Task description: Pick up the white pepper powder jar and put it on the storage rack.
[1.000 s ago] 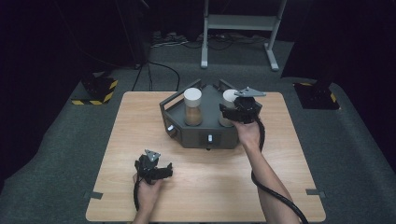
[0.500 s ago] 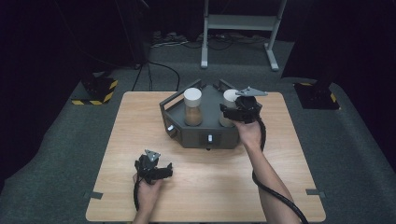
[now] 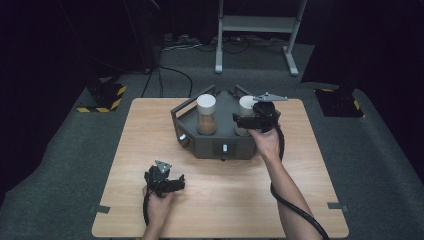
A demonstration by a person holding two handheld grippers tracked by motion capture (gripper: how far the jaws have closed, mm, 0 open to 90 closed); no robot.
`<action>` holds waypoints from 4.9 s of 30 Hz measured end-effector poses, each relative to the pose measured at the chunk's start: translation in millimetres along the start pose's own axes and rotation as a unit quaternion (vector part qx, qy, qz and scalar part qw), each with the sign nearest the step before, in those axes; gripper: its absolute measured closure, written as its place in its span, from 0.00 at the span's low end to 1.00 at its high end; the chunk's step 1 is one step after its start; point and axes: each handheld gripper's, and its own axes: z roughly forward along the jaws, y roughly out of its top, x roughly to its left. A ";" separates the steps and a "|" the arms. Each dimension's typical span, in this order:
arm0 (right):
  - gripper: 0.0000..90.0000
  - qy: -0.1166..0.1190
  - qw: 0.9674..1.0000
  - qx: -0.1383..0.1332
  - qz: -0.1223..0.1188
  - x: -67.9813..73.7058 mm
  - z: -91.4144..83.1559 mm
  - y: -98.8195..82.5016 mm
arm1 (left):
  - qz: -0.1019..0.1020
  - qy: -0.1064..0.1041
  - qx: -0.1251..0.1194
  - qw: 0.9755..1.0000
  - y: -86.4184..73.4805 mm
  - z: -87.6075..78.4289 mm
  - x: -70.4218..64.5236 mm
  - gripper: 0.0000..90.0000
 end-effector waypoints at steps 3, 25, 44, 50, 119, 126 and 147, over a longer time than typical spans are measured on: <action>0.07 0.004 1.000 -0.009 0.001 -0.3 -2.2 -1.4 | 0.000 0.000 0.000 1.000 0.0 0.0 0.0 0.07; 0.06 0.022 1.000 -0.009 -0.013 -12.3 -18.5 -9.6 | 0.000 0.000 0.000 1.000 0.0 0.0 0.0 0.07; 0.08 0.027 0.999 -0.013 -0.010 -21.9 -32.8 -21.2 | 0.000 0.000 0.000 1.000 0.0 -0.1 0.0 0.07; 0.08 0.026 0.999 -0.015 -0.011 -23.5 -35.3 -24.8 | 0.000 0.000 0.000 1.000 0.0 0.0 -0.1 0.07; 0.12 0.006 1.000 0.005 0.000 -39.8 -64.0 -95.4 | 0.000 0.002 -0.001 1.000 -0.2 -0.2 -1.0 0.07; 0.12 0.003 1.000 0.007 0.006 -42.4 -65.3 -107.0 | -0.001 0.003 -0.001 1.000 -0.7 -0.5 -1.9 0.08; 0.12 0.000 0.999 0.021 0.029 -42.4 -59.6 -146.6 | -0.001 0.002 -0.002 1.000 -1.3 -0.8 -2.7 0.08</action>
